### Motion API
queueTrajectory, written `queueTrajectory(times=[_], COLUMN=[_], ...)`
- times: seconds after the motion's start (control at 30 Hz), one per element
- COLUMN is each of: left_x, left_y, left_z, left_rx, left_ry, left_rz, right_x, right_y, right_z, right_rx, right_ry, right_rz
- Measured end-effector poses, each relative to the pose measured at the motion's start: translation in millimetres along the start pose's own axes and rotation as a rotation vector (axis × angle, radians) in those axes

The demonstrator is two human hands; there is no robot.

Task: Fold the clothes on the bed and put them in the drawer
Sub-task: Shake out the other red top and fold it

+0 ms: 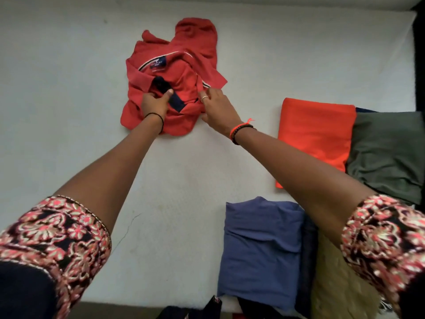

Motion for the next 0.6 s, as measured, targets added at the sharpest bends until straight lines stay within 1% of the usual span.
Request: queueTrajectory(times=[0.07,0.13,0.23,0.27,0.33,0.47,0.53,0.6], left_x=[1.3,-1.0,-1.9,-3.3,-8.9,-20.0,-24.7,-34.0], left_y=[-4.0,2.5,23.1,32.8,52.8,99.9,124.2,147.3], left_z=[-2.4,-3.6,-3.2,-0.7,6.3,12.2,12.2,8.6], left_rx=[-0.021,-0.037,-0.068,-0.087,-0.136,-0.133,-0.142,-0.170], left_ry=[0.014,0.035,0.058,0.037,0.005,0.097,0.123,0.117], left_rz=[0.022,0.089,0.217,0.252,0.294,0.345,0.388,0.405], right_x=[6.1,5.9,-2.4,-5.4,-17.0,-50.2,-71.6,-95.9], right_y=[-6.7,-10.2,-4.3,0.2,12.0,38.0,49.9,59.0], right_z=[2.3,1.6,4.6,6.7,16.9,51.4,69.0,81.5], right_rx=[0.024,0.016,-0.021,-0.029,-0.056,-0.117,-0.123,-0.097], right_ry=[0.084,0.142,0.133,0.108,0.024,-0.131,-0.252,-0.409], right_rz=[0.049,0.049,0.028,0.007,-0.090,-0.235,-0.258,-0.240])
Point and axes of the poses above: each hand's wrist, its own y-axis away from the middle knuckle, its own x-axis out of the palm, z = x × y, the point moved 3 cm from there along -y, towards the middle knuckle, and after that the axes turned 15 degrees about -x, right-handed, at the moved point
